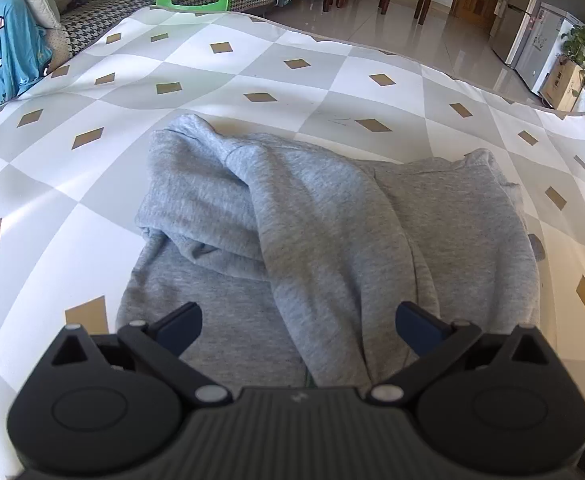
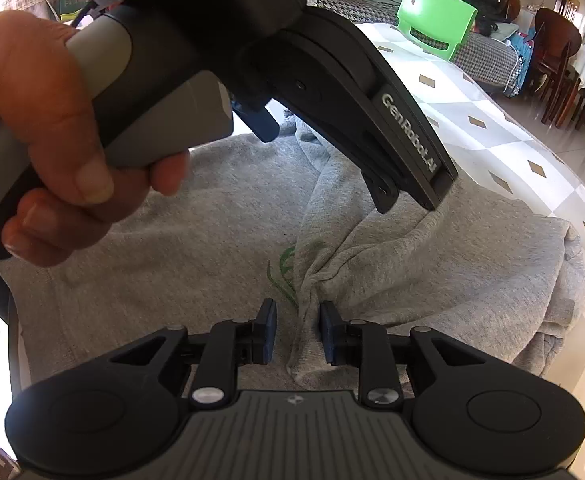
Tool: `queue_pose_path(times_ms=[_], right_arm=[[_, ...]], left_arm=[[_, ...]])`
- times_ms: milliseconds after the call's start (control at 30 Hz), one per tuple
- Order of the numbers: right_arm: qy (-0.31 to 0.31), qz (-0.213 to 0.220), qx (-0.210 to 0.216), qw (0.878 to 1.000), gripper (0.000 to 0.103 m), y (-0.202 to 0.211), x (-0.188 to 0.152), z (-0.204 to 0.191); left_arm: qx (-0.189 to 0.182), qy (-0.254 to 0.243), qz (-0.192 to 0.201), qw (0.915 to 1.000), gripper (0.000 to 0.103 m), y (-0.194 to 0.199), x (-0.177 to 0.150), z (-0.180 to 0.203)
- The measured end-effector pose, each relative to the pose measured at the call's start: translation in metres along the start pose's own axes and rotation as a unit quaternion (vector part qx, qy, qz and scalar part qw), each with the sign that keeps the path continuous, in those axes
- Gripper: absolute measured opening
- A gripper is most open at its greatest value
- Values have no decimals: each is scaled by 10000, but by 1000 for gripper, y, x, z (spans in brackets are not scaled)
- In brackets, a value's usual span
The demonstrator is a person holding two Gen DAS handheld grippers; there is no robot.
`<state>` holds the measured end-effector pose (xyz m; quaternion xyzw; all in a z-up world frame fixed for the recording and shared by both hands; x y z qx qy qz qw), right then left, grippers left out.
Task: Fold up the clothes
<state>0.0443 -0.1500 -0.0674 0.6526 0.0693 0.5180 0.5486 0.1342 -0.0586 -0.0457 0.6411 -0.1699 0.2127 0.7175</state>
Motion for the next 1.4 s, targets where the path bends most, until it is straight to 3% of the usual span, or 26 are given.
queue_pose_path(times_ms=[67, 200, 333, 500, 700, 867, 1400], right_arm=[[-46, -10, 25, 10000, 25, 4, 0, 2], [-137, -29, 76, 9999, 34, 11, 0, 6], [-353, -23, 63, 9994, 37, 18, -1, 15], [-973, 19, -122, 9952, 43, 28, -9, 40], [-1691, -553, -190, 9839, 45, 6, -32, 60], [-1336, -488, -354, 9892, 47, 9, -36, 51], [-1539, -565, -385, 9857, 48, 2, -23, 51]], left_arm=[[44, -169, -133, 9998, 103, -10, -3, 5], [575, -331, -338, 9972, 103, -30, -10, 1], [487, -47, -441, 9978, 103, -33, -10, -11], [723, -102, -373, 9966, 103, -35, -11, -13], [759, -20, -433, 9962, 103, -40, -11, -14], [767, -34, -435, 9961, 103, -42, -12, -14], [968, -218, -210, 9948, 103, -41, -9, -14]])
Point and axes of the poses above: each gripper's, at about its wrist camera, not at the fingertips, and y roughly against the way its jaws point, z to its right, x to its top, the point moved 2 cm from there along -y, roughly the way its jaws point, and after that the axes turned 4 degrees about y, right-handed, at the moved point
